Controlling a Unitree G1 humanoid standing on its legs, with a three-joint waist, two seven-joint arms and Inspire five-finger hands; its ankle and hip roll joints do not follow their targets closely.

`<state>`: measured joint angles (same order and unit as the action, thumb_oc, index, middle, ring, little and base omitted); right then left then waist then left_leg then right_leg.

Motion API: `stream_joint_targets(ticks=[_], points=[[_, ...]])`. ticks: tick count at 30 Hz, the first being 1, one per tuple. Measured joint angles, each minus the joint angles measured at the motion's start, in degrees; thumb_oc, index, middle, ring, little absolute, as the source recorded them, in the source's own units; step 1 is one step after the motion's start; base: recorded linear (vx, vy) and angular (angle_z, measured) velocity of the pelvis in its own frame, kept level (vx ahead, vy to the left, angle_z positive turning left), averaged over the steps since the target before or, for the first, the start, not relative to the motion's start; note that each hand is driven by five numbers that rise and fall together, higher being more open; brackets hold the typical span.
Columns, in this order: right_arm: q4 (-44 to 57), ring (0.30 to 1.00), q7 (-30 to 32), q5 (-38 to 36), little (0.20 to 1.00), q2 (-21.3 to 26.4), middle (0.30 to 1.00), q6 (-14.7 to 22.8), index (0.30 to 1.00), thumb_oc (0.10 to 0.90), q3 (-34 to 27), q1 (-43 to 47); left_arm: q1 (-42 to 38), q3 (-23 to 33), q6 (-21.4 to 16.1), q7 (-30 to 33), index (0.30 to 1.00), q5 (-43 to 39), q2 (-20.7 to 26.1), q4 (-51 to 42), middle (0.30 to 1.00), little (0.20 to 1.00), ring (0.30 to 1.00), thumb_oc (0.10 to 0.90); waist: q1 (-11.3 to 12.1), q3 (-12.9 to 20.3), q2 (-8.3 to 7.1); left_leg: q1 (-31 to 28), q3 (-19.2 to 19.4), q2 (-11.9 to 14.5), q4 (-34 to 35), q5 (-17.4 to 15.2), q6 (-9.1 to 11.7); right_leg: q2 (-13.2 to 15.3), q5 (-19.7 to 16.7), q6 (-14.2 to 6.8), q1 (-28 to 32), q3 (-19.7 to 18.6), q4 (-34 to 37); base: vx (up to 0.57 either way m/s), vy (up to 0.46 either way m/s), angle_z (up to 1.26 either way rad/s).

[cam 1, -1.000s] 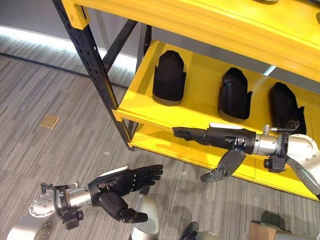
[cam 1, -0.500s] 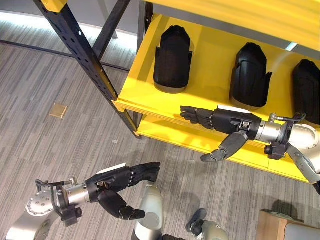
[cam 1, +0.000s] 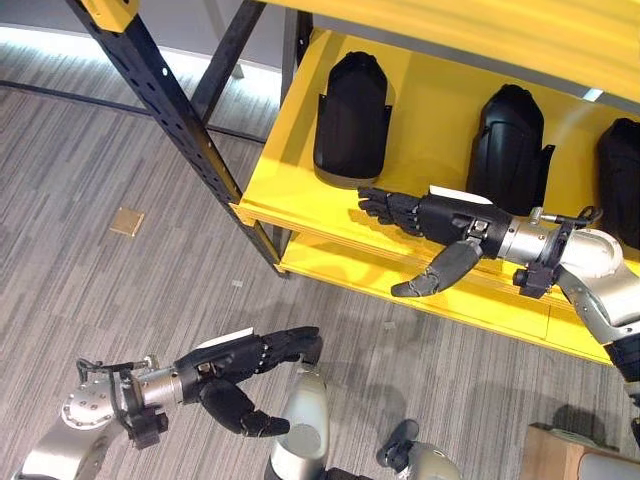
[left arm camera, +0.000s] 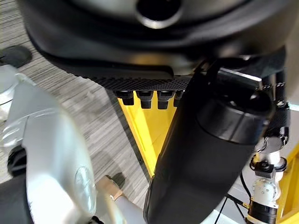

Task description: Move parts from the plastic box to the shelf.

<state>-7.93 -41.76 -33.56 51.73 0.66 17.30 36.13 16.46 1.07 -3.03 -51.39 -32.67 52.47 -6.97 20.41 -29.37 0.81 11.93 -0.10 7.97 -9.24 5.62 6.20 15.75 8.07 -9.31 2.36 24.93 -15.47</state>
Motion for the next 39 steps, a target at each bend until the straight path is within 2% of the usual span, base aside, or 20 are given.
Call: stream_joint_targets(ticks=[11, 15, 23, 32, 39], points=[[-8.1, 1.000, 2.3, 2.1, 1.000, -2.7, 1.000, -2.3, 1.000, 0.900, 4.8, 5.4, -1.4, -2.1, 0.3, 0.4, 1.000, 0.0, -0.1, 2.1, 1.000, 1.000, 1.000, 0.900, 0.1, -0.1, 0.19, 0.3, 0.4, -0.2, -0.7, -0.2, -0.2, 1.1, 1.8, 0.3, -1.9, -0.7, -3.7, 0.00, 0.000, -0.01], [-13.5, 1.000, 3.1, 4.4, 1.000, -4.0, 1.000, -3.7, 1.000, 0.900, 6.5, 9.0, -3.1, -5.4, 0.3, 1.5, 1.000, 0.5, -1.8, 2.4, 1.000, 1.000, 1.000, 0.900, 0.3, -0.5, 1.30, 0.3, 0.2, -0.4, -0.9, -0.2, -0.2, 1.4, 2.1, 0.3, -2.0, -0.7, -4.5, 0.00, 0.013, 0.01], [-17.2, 1.000, 3.3, 6.7, 1.000, -4.8, 1.000, -3.4, 1.000, 0.900, 7.9, 10.4, -4.1, -6.6, 0.2, 2.4, 1.000, 2.0, -1.8, 2.4, 1.000, 1.000, 1.000, 0.900, 0.3, -0.5, 1.51, 0.8, -0.1, -0.5, -1.5, -0.1, -0.1, 2.1, 3.5, 0.5, -3.2, -0.7, -6.9, 0.00, 0.004, 0.01], [-23.9, 1.000, 5.0, 8.9, 1.000, -6.5, 1.000, -3.5, 1.000, 0.900, 10.0, 16.3, -5.5, -8.4, 0.1, 3.2, 1.000, 2.1, -1.9, 2.4, 1.000, 1.000, 1.000, 0.900, 0.4, -0.5, 1.53, 0.8, -0.2, -0.2, -1.6, 0.1, 0.1, 2.0, 3.7, 0.8, -3.5, -0.7, -7.6, 0.00, 0.000, 0.00], [-24.7, 1.000, 5.5, 11.3, 1.000, -7.1, 1.000, -3.5, 1.000, 0.900, 11.9, 18.7, -6.8, -9.3, 0.3, 5.1, 1.000, 3.8, -1.9, 2.5, 1.000, 1.000, 1.000, 0.900, 0.4, -0.4, 1.63, 0.8, -0.1, -0.3, -1.7, 0.2, 0.1, 2.2, 3.7, 0.8, -3.7, -0.9, -8.0, 0.01, 0.050, -0.01]])
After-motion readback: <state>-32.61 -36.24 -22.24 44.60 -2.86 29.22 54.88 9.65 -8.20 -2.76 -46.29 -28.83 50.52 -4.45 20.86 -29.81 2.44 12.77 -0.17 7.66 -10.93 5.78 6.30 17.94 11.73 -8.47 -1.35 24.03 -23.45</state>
